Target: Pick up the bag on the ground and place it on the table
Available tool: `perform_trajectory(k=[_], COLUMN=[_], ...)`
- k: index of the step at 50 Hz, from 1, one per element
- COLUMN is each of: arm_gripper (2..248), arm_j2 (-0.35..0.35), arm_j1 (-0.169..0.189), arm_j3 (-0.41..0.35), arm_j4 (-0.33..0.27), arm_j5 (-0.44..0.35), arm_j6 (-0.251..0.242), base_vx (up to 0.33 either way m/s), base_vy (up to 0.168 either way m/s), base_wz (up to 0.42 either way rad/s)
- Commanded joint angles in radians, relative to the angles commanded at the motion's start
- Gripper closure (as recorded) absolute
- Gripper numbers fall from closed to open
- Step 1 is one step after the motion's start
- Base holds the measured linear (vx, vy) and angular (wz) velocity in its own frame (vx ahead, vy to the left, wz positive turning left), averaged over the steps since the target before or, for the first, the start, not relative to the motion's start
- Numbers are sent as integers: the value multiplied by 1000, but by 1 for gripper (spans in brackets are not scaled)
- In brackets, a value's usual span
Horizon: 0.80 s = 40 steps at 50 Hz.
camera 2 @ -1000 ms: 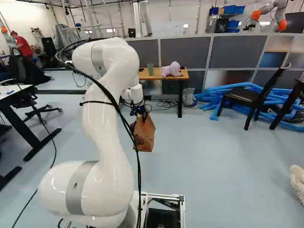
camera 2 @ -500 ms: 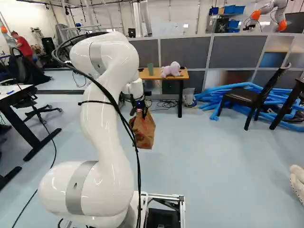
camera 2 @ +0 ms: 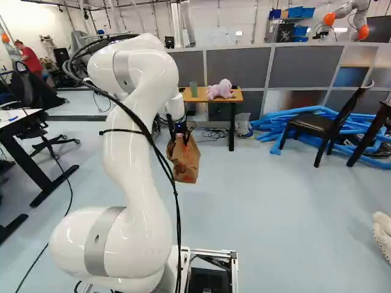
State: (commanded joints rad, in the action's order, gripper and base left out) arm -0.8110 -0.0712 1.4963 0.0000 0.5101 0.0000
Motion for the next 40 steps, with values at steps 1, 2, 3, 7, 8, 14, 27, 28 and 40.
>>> perform_trajectory(k=[1,2,3,7,8,14,27,28,40], arm_gripper=[229,229,229,229,229,229,229,229,229], arm_j2=[1,1,2,4,5,8,13,13,19], arm_j1=[0,0,0,1,1,1,0,0,-1], arm_j3=[3,6,8,19,21,38,75,78,110], arm_j4=[0,0,0,0,0,0,0,0,0], arm_j5=[0,0,1,8,11,32,85,89,135], arm_j6=[0,0,0,0,0,0,0,0,0], base_vx=[0,0,0,0,0,0,0,0,0], base_vy=[0,0,0,0,0,0,0,0,0], base_wz=[0,0,0,0,0,0,0,0,0])
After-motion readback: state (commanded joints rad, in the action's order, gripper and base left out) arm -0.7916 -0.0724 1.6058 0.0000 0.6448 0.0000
